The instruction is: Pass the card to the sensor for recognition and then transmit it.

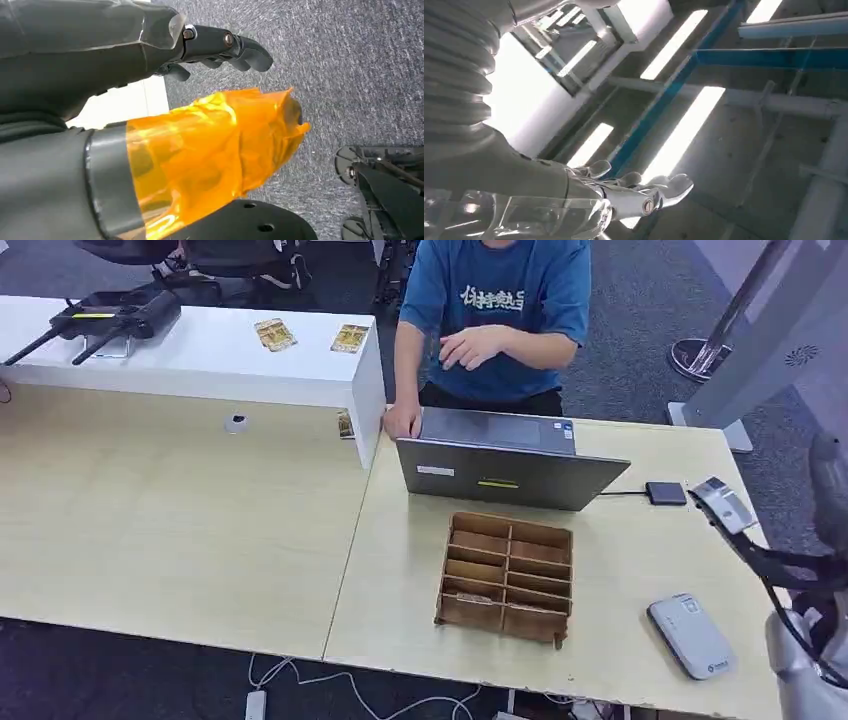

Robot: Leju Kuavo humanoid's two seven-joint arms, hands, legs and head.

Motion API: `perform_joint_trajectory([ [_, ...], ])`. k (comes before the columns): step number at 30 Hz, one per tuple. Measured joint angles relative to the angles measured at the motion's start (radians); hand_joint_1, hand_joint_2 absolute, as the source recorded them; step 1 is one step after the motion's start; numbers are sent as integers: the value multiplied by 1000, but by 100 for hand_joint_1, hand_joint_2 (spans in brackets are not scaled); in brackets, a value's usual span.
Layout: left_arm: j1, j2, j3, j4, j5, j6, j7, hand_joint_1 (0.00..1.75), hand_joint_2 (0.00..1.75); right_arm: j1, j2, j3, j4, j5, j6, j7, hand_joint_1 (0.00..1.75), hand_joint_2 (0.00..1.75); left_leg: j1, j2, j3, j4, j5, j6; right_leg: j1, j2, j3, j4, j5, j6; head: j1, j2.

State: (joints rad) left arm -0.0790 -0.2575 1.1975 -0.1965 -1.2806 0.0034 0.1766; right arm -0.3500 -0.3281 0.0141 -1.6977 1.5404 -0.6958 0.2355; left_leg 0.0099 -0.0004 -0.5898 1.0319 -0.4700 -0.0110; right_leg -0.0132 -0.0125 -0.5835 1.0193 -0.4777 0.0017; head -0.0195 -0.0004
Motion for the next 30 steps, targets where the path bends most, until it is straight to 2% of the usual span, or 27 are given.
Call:
perform_joint_trajectory([
  [1,0,-1,1,0,3,1,0,0,0,35,-4,-5,-26,0,0,27,0,175,0,0,0,0,0,1,0,0,0,0,0,0,0,0],
  [2,0,-2,1,0,8,2,0,0,0,69,-6,-10,-46,0,0,23,0,175,0,0,0,0,-1,1,0,0,0,0,0,0,0,0],
  [5,1,-4,8,0,26,14,-2,0,0,191,8,-38,-151,1,-1,-32,0,175,0,0,-1,0,-1,1,0,0,0,0,-1,0,0,0],
  [12,2,-8,36,0,63,23,-10,0,0,423,72,-59,-338,-2,-1,-81,0,175,0,0,0,-1,-2,0,0,0,0,0,-1,-1,0,0],
  [14,2,-9,45,0,71,28,-12,0,0,471,85,-59,-376,-3,-1,-85,0,175,0,0,0,-1,-2,0,0,0,0,0,-1,-1,0,0],
  [19,2,-10,61,0,85,32,-18,0,0,568,114,-57,-448,-59,-1,-142,0,175,0,1,0,-1,-2,0,0,1,0,0,-1,-1,0,0],
  [21,2,-10,67,0,87,32,-18,0,0,589,133,-63,-466,-83,-1,-199,0,175,0,1,1,-1,-2,0,0,1,0,0,-1,-1,0,0],
  [24,2,-12,75,0,92,35,-18,0,0,633,190,-77,-487,-141,-2,-317,0,175,0,1,0,-1,-2,0,0,1,0,0,-1,-1,0,0],
  [27,2,-13,81,0,99,36,-19,0,0,677,272,-106,-503,-209,-2,-484,0,175,0,1,1,-1,-2,0,0,1,0,0,-1,-1,0,0],
  [30,2,-14,84,0,102,36,-20,0,0,698,320,-123,-513,-221,-2,-508,0,175,0,2,1,-1,-2,0,0,1,-1,0,-2,-1,0,0],
])
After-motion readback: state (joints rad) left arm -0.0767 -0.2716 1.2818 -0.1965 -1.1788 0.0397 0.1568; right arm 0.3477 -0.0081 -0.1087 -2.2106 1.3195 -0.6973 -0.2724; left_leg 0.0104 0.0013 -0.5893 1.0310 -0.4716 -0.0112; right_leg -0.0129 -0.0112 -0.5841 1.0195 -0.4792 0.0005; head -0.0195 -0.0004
